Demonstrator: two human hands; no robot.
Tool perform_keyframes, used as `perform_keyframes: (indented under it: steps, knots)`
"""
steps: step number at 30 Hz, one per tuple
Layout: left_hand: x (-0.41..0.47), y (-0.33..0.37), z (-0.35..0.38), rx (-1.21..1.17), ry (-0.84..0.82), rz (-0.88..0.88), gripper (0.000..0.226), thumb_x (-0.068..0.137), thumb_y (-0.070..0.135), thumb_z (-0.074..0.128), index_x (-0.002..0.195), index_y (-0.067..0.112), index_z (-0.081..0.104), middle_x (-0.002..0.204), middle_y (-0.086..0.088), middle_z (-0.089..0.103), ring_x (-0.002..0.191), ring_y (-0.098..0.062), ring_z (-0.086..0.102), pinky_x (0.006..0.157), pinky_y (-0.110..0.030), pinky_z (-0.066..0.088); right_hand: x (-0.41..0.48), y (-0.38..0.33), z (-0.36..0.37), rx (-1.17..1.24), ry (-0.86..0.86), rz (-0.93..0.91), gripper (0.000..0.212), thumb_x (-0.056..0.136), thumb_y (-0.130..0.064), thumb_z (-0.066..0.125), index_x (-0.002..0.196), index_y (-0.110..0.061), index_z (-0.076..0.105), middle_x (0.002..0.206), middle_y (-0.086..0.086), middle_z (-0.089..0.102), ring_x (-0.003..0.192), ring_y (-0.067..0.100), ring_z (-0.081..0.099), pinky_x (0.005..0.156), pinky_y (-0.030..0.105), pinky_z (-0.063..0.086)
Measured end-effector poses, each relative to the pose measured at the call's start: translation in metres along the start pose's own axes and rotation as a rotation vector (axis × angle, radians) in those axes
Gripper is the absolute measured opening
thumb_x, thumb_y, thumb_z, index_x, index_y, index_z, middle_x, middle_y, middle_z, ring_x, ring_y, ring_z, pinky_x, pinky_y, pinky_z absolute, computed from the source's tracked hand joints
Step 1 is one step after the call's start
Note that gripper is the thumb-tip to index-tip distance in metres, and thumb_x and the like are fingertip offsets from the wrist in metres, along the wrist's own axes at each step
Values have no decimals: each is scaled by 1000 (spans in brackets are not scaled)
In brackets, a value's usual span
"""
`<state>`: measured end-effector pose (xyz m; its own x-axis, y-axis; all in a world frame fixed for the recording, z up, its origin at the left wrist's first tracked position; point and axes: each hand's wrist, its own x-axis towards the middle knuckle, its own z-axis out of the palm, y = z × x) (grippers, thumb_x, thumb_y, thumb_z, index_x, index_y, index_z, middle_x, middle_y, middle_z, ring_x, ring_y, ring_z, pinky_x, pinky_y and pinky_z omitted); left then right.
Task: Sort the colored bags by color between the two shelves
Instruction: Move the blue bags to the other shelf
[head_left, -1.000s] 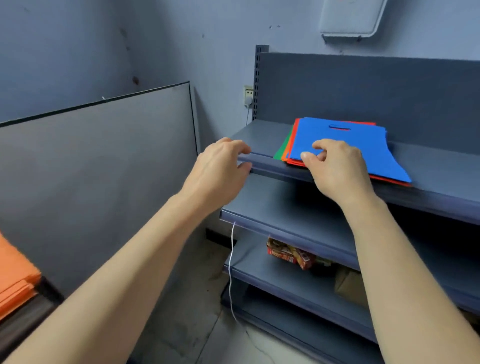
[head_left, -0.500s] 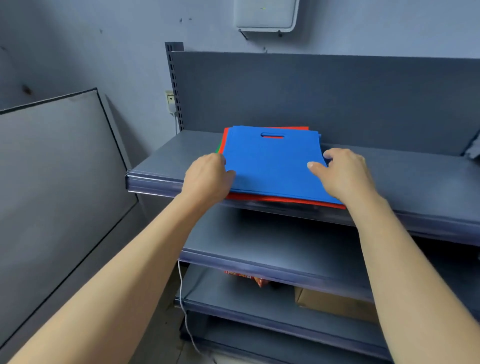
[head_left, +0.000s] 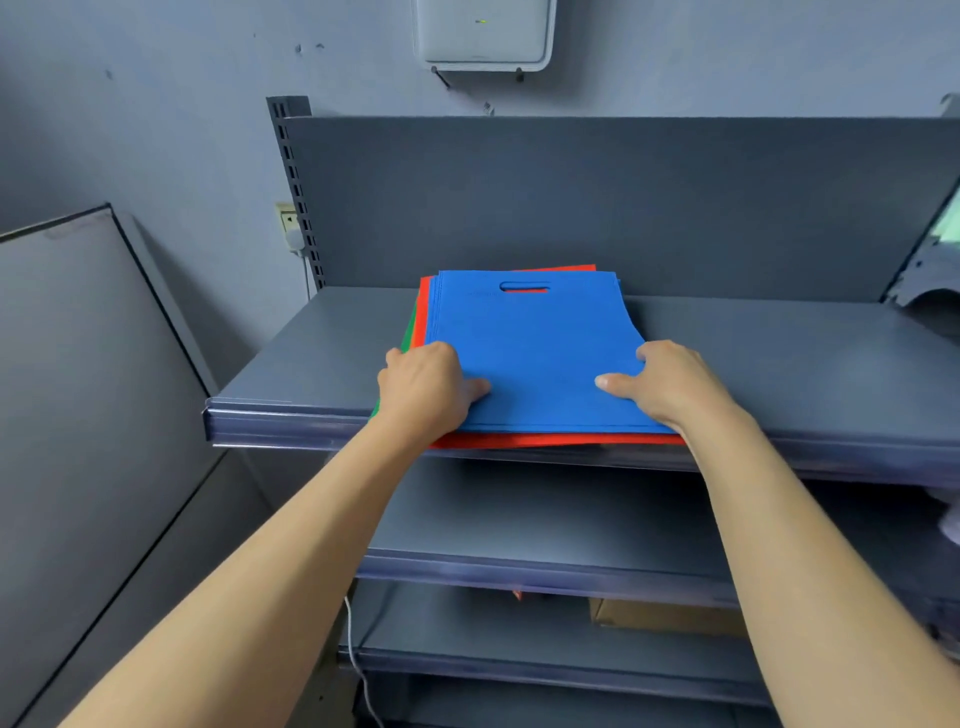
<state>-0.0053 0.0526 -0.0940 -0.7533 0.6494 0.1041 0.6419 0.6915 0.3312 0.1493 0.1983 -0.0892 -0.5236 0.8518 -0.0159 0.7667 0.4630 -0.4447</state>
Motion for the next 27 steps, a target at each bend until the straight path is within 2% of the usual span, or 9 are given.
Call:
perform_keyframes:
  steps: [5, 9, 12, 14, 17, 19, 21, 23, 27]
  knots:
    - [12, -4, 1, -96, -86, -61, 51, 84, 51, 61, 63, 13, 33, 74, -7, 44, 100, -34, 46, 78, -34, 33, 1, -3, 5, -35, 25, 5, 58, 90, -47, 56, 125, -1, 50, 128, 14, 56, 115, 32, 54, 91, 42, 45]
    - [13, -4, -3, -170, -105, -107, 51, 81, 47, 67, 64, 12, 33, 69, -4, 40, 108, -35, 46, 73, -34, 35, 1, -4, 11, -45, 36, 10, 61, 91, -49, 53, 127, -1, 48, 129, 14, 55, 117, 33, 53, 93, 43, 44]
    - [12, -3, -3, -205, -87, -126, 51, 78, 45, 71, 66, 11, 34, 91, -13, 56, 109, -35, 48, 73, -35, 37, 2, -5, 12, -61, 39, 17, 59, 91, -49, 52, 126, -1, 48, 128, 14, 56, 116, 32, 53, 92, 42, 45]
    - [14, -4, -3, -243, -97, -142, 48, 76, 43, 74, 72, 10, 39, 107, -18, 58, 110, -36, 50, 79, -38, 43, 2, -5, 13, -68, 39, 21, 59, 92, -49, 51, 127, -2, 47, 129, 14, 55, 116, 32, 53, 91, 41, 45]
    - [17, -5, -2, -367, -140, -161, 43, 73, 34, 78, 91, 8, 48, 96, -12, 57, 105, -34, 55, 81, -37, 46, 3, -4, 13, -66, 39, 22, 59, 92, -49, 51, 127, -2, 47, 130, 13, 55, 116, 32, 53, 91, 40, 45]
    - [16, -2, 1, -325, -112, -102, 36, 77, 29, 73, 99, 9, 53, 99, -10, 58, 105, -34, 54, 84, -37, 45, 4, -4, 14, -58, 36, 21, 59, 92, -49, 50, 127, -2, 47, 130, 14, 55, 116, 32, 53, 92, 41, 44]
    - [12, 4, 6, -180, -55, -20, 31, 85, 24, 61, 112, 11, 53, 117, -15, 52, 114, -36, 44, 94, -40, 40, 4, -4, 14, -47, 33, 22, 60, 92, -49, 50, 128, -1, 47, 130, 14, 54, 117, 32, 52, 94, 42, 43]
    - [8, 9, 10, -30, -38, 22, 34, 91, 22, 49, 123, 13, 48, 126, -17, 45, 118, -38, 38, 98, -42, 33, 3, -3, 14, -41, 35, 23, 60, 92, -49, 50, 128, -1, 46, 131, 14, 54, 118, 32, 51, 94, 42, 43]
    - [14, 4, 8, -16, -166, 15, 38, 93, 26, 41, 129, 13, 36, 121, -14, 54, 109, -36, 48, 91, -40, 41, 3, -2, 14, -27, 33, 15, 60, 93, -49, 50, 128, -1, 46, 131, 14, 54, 118, 32, 52, 94, 43, 44]
